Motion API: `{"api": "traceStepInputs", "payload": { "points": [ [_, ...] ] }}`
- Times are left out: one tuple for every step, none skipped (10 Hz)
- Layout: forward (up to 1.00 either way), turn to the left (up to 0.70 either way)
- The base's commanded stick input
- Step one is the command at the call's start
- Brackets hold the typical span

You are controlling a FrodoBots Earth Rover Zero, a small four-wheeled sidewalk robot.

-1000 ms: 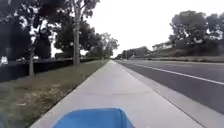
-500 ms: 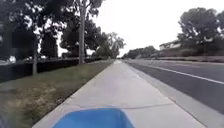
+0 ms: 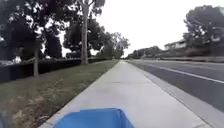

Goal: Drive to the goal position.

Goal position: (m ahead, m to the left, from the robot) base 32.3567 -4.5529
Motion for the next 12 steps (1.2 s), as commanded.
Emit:
{"api": "traceStepInputs", "payload": {
  "points": [
    [1.00,0.00],
    [1.00,0.00],
    [1.00,0.00],
    [1.00,0.00],
    [1.00,0.00],
    [1.00,0.00],
    [1.00,0.00],
    [1.00,0.00],
    [1.00,0.00],
    [1.00,0.00],
    [1.00,0.00],
    [1.00,0.00]
  ]
}}
